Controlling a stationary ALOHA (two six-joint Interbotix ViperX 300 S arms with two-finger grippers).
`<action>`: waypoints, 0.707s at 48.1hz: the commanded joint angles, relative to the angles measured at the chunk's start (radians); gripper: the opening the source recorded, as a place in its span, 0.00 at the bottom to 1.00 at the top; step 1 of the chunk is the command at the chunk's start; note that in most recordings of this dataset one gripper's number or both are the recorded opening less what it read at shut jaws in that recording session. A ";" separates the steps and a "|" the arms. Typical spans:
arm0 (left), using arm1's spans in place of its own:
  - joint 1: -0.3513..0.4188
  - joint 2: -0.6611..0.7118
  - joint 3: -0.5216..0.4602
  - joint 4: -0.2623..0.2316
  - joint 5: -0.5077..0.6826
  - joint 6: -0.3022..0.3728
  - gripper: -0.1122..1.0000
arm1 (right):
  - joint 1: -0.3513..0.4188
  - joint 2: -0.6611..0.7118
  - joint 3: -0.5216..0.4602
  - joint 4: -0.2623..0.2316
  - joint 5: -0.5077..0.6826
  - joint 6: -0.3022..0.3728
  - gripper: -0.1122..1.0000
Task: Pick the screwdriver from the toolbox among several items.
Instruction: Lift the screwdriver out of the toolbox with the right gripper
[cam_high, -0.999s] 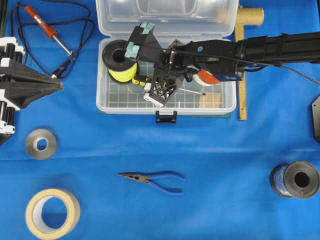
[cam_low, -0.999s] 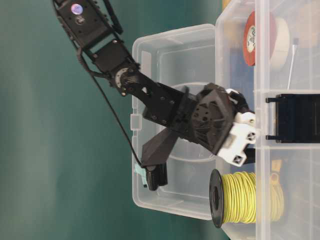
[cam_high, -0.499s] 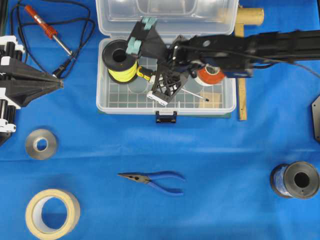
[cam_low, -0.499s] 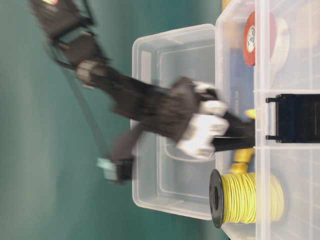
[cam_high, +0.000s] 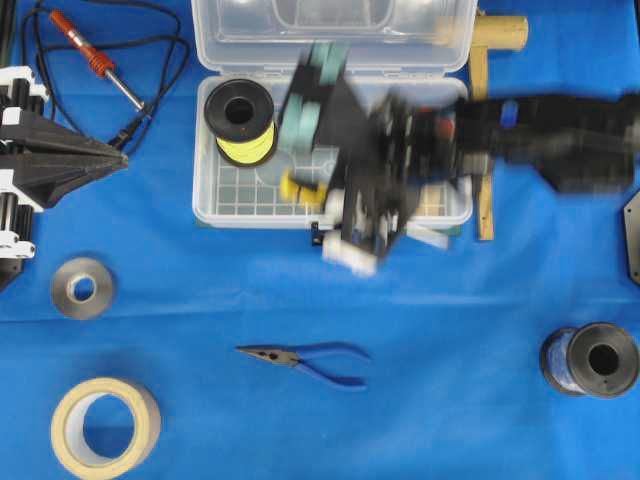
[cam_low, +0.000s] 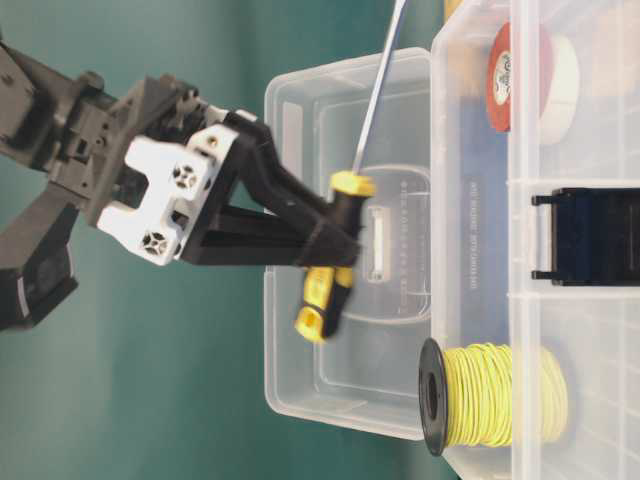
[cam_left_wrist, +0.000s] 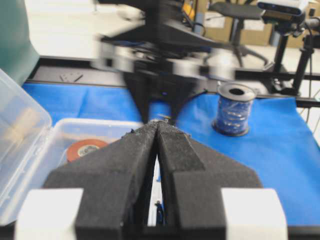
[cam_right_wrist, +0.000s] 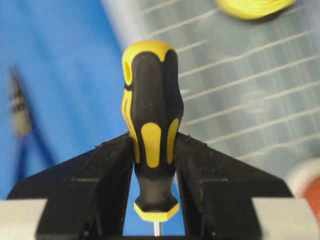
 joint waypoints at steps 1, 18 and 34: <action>0.009 0.008 -0.009 -0.002 -0.006 0.000 0.10 | 0.060 0.021 -0.038 -0.029 -0.026 0.031 0.33; 0.031 0.006 -0.009 -0.002 -0.006 0.002 0.10 | 0.173 0.311 -0.192 -0.083 -0.064 0.055 0.33; 0.032 0.006 -0.006 -0.002 -0.006 0.000 0.10 | 0.179 0.423 -0.224 -0.043 -0.084 0.055 0.33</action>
